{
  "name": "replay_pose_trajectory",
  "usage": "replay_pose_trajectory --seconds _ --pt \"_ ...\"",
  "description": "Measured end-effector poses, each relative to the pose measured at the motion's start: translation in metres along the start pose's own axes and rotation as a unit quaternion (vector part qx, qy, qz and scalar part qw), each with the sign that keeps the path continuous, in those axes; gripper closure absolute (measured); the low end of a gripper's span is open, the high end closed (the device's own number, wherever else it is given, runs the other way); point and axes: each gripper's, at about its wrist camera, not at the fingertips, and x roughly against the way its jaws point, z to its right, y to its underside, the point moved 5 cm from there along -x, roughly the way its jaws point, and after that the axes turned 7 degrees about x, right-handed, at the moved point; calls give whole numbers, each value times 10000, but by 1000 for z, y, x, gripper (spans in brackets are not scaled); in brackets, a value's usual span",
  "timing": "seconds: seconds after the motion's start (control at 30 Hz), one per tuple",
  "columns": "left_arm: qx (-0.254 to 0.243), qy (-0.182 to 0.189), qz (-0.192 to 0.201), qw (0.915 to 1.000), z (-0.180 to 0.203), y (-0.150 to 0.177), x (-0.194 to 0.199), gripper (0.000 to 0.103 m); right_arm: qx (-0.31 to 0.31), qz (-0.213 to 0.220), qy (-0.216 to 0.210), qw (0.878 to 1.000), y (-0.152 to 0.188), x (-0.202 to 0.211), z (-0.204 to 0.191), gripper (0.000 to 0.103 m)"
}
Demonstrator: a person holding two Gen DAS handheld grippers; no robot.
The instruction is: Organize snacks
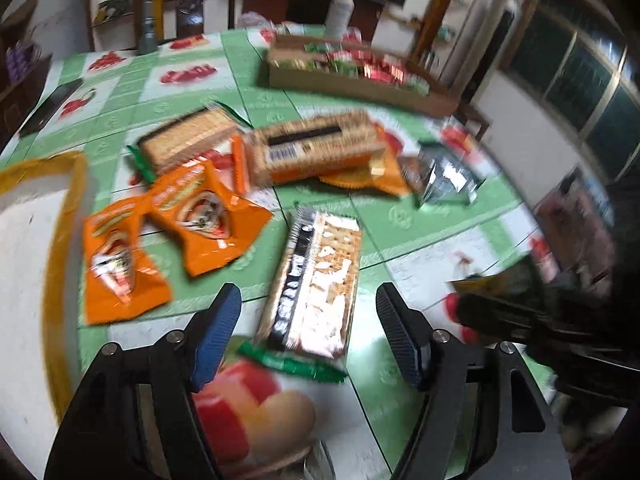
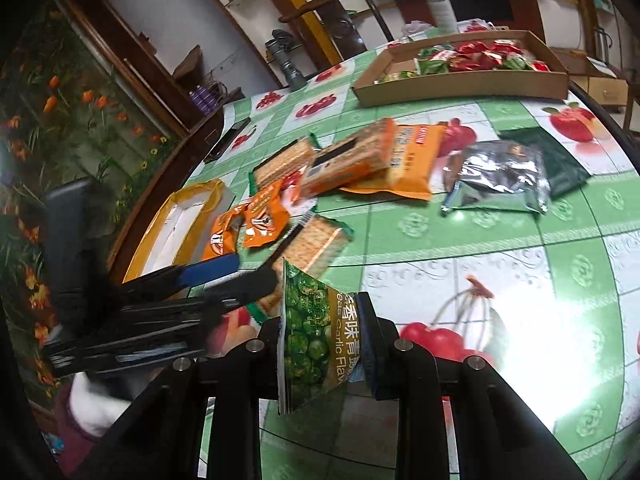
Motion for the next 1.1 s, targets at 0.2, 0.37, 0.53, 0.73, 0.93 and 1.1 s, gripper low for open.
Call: replay_pose_trajectory --seconds 0.2,0.37,0.53,0.73,0.93,1.1 --pt "-159 -258 -53 9995 7 6 -8 59 52 44 -64 10000 2 6 1 76" --pt "334 42 237 9992 -10 6 20 59 181 14 -183 9997 3 4 -10 76" --pt "1030 562 685 9907 -44 10 69 75 306 -102 -371 9988 2 -2 -29 76" --pt "1316 223 936 9866 -83 20 102 76 704 -288 -578 9954 -3 -20 -72 76" --pt "685 50 312 9971 -46 27 63 45 615 -193 -542 9964 -10 -21 -75 76" --pt "155 -550 -106 9983 -15 29 14 45 352 -83 -318 9988 -6 -4 -49 76"
